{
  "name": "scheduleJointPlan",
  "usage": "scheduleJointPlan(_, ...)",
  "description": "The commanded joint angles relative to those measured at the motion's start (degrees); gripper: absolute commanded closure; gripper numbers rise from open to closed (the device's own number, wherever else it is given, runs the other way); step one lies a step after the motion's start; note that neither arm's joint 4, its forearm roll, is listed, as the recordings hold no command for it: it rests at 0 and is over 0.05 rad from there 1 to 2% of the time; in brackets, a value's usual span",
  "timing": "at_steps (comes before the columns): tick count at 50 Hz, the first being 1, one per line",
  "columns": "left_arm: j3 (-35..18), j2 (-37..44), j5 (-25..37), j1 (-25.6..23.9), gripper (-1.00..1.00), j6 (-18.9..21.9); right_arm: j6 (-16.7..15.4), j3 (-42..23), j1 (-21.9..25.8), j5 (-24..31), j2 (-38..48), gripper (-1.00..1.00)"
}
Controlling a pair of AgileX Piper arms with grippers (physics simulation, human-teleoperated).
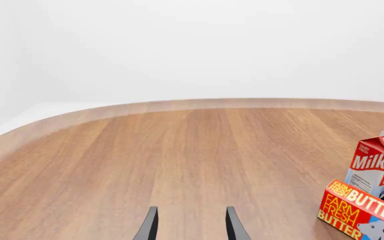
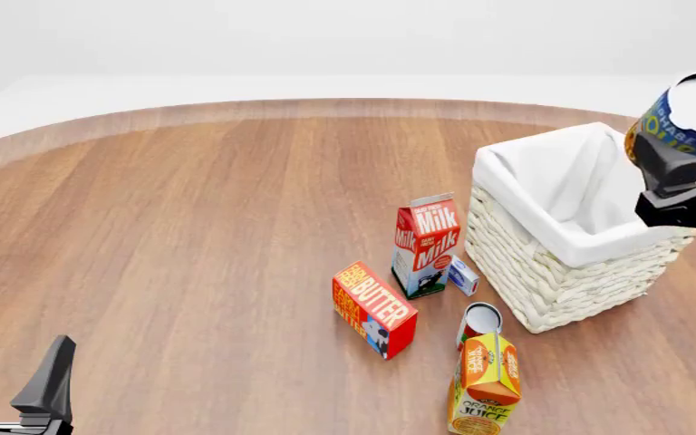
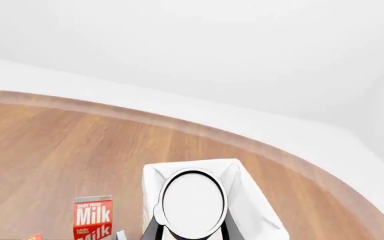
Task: Pick up the alphabet soup, and put it in the basket.
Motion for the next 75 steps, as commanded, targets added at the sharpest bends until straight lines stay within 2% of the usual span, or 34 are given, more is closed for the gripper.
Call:
scheduleJointPlan(1,0.0,0.0,0.0,0.0,-1.00,0.0,0.9,-2.2,0.6,0.3,2.5,1.00)
scheduleJointPlan(12,0.0,0.0,0.0,0.0,-1.00,0.0,0.7,-4.5,0.3,0.6,6.1,1.00)
scheduleJointPlan(21,0.0,0.0,0.0,0.0,-1.00,0.0,1.0,-5.1,-0.5,-1.1,9.1,1.00)
scheduleJointPlan(38,0.0,0.0,0.0,0.0,-1.00,0.0,-0.1,-9.8,-0.8,-0.3,14.4,1.00)
scheduleJointPlan(41,0.0,0.0,0.0,0.0,-1.00,0.0,0.9,-10.7,-1.5,-0.1,15.6,1.00)
scheduleJointPlan(54,0.0,0.0,0.0,0.0,-1.00,0.0,0.8,-13.1,-2.8,0.7,19.1,1.00)
scheduleJointPlan(66,0.0,0.0,0.0,0.0,-1.00,0.0,-1.6,-16.2,-3.1,4.6,21.0,1.00)
scheduleJointPlan(75,0.0,0.0,0.0,0.0,-1.00,0.0,-3.3,-16.2,-3.5,5.9,21.4,1.00)
